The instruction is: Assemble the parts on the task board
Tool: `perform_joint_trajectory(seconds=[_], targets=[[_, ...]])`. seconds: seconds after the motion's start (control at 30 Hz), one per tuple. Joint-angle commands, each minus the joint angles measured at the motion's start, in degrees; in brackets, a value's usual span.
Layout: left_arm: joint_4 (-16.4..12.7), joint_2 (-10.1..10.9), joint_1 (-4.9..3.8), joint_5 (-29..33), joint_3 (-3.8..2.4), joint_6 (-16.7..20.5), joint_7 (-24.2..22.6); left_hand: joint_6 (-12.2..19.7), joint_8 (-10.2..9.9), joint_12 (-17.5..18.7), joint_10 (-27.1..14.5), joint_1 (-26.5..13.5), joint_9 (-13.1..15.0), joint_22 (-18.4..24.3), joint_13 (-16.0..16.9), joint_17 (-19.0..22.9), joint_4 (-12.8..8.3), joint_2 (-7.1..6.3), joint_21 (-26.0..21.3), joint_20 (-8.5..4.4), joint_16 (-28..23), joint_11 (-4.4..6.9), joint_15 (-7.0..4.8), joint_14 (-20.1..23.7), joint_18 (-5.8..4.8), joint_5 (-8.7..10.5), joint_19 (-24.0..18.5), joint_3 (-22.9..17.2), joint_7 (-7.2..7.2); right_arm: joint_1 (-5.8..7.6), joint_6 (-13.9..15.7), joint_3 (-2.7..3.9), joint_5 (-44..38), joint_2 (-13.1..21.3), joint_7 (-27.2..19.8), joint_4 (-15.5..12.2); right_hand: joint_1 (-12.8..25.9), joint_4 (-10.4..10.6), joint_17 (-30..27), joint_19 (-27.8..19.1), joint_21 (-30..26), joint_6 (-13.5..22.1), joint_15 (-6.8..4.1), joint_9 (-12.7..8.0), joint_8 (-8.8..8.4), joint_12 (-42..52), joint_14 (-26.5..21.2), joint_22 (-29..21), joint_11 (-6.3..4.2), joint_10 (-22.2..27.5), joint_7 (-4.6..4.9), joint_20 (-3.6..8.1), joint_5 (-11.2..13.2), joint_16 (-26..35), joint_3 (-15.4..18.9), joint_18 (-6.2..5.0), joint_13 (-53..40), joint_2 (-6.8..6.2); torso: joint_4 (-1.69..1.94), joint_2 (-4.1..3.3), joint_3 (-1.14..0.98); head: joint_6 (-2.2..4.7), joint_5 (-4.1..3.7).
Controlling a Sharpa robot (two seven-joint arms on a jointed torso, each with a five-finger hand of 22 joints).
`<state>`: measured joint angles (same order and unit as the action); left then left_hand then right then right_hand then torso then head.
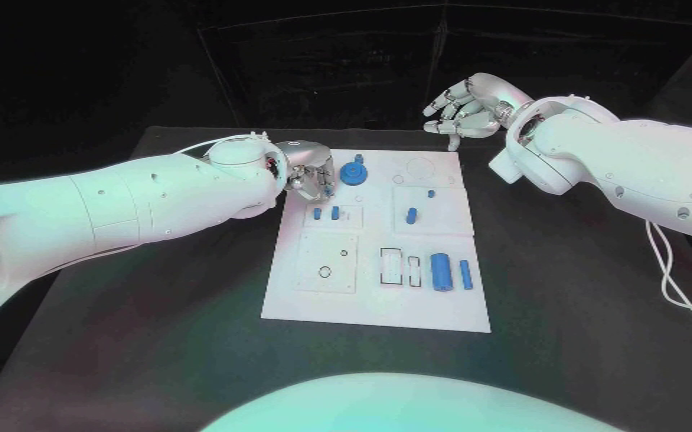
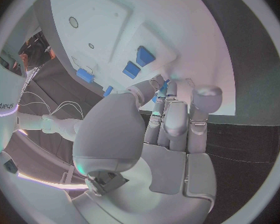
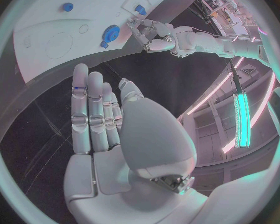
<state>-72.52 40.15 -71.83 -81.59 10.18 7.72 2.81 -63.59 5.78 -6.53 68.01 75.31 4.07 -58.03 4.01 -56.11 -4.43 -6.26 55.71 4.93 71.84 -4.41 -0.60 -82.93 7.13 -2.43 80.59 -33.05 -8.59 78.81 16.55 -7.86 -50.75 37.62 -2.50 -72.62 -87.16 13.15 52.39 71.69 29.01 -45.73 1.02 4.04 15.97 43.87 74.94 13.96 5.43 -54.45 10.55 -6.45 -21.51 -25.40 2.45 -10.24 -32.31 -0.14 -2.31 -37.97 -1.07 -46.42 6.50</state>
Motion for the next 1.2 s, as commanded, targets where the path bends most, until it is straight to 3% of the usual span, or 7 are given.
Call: perform_joint_trajectory(seconds=[0.03,0.73,1.2], targets=[[0.02,0.20,-0.08,0.23,-0.03,0.97,-0.22,-0.40,-0.05,0.36,0.50,0.52,0.07,-0.10,0.07,-0.16,0.04,0.21,0.28,-0.02,-0.07,-0.06,-0.09,-0.33,0.01,-0.33,0.31,-0.45,0.08,0.13,0.13,0.04,0.12,0.01,-0.49,-0.05,-0.40,0.10,-0.09,0.40,-0.30,0.30,-0.20,-0.06,0.22,0.23,-0.08,0.01,-0.14,0.26,-0.20,0.04,-0.19,-0.23,0.38,-0.19,0.08,0.33,0.05,-0.01,0.00,0.04,0.03],[0.09,0.45,-0.08,0.23,-0.04,0.61,0.36,-0.60,0.01,0.46,0.78,0.40,0.10,-0.12,0.09,-0.24,0.10,0.17,0.28,-0.04,0.00,-0.04,-0.12,-0.40,0.01,-0.32,0.34,-0.39,0.11,0.13,0.09,0.04,0.12,-0.03,-0.50,-0.02,-0.40,0.10,-0.09,0.40,-0.30,0.30,-0.20,-0.06,0.22,0.23,-0.08,0.01,-0.14,0.26,-0.20,0.04,-0.19,-0.23,0.38,-0.19,0.08,0.33,0.00,-0.04,-0.01,-0.08,0.14],[0.04,0.23,-0.09,0.23,-0.04,-1.39,1.52,-0.56,-0.23,1.16,1.31,-1.34,0.04,0.07,0.11,0.49,0.94,-1.03,-0.05,-0.04,-0.47,0.01,-0.11,-0.21,0.03,-0.32,0.32,1.02,0.24,0.13,0.11,0.04,0.12,-0.03,-0.50,-0.04,-0.40,0.24,-0.11,0.45,-0.34,0.32,-0.20,-0.07,0.28,0.33,-0.06,0.02,-0.14,0.25,-0.20,0.04,-0.17,-0.26,0.48,-0.18,0.20,0.39,0.01,-0.03,-0.01,-0.12,0.07]])
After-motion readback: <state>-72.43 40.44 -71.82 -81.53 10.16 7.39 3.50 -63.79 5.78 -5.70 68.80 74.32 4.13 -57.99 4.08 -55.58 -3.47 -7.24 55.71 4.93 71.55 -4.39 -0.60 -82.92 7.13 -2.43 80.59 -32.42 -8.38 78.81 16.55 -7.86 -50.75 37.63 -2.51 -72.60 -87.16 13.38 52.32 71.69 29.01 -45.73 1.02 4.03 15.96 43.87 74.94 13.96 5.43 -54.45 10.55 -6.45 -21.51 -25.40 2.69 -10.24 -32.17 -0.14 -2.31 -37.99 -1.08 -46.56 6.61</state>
